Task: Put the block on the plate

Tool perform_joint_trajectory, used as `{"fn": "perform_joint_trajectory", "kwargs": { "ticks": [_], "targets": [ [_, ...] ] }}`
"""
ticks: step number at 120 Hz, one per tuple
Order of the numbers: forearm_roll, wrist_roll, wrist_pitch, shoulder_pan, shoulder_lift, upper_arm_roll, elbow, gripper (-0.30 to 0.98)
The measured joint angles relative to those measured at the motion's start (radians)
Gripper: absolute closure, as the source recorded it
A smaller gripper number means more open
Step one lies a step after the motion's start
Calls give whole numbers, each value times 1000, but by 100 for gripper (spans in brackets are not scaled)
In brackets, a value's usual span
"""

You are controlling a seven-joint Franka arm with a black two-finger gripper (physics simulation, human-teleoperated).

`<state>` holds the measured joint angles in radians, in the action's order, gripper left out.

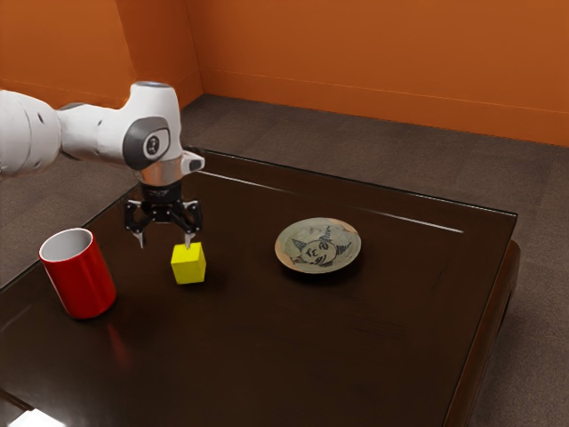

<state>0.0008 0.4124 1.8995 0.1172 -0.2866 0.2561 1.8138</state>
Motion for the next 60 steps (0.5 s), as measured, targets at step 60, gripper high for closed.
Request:
{"fn": "perform_joint_trajectory", "kwargs": {
  "ticks": [60],
  "targets": [
    [-41, 79, 274, -23, -122, 0, 17, 0]
  ]
}}
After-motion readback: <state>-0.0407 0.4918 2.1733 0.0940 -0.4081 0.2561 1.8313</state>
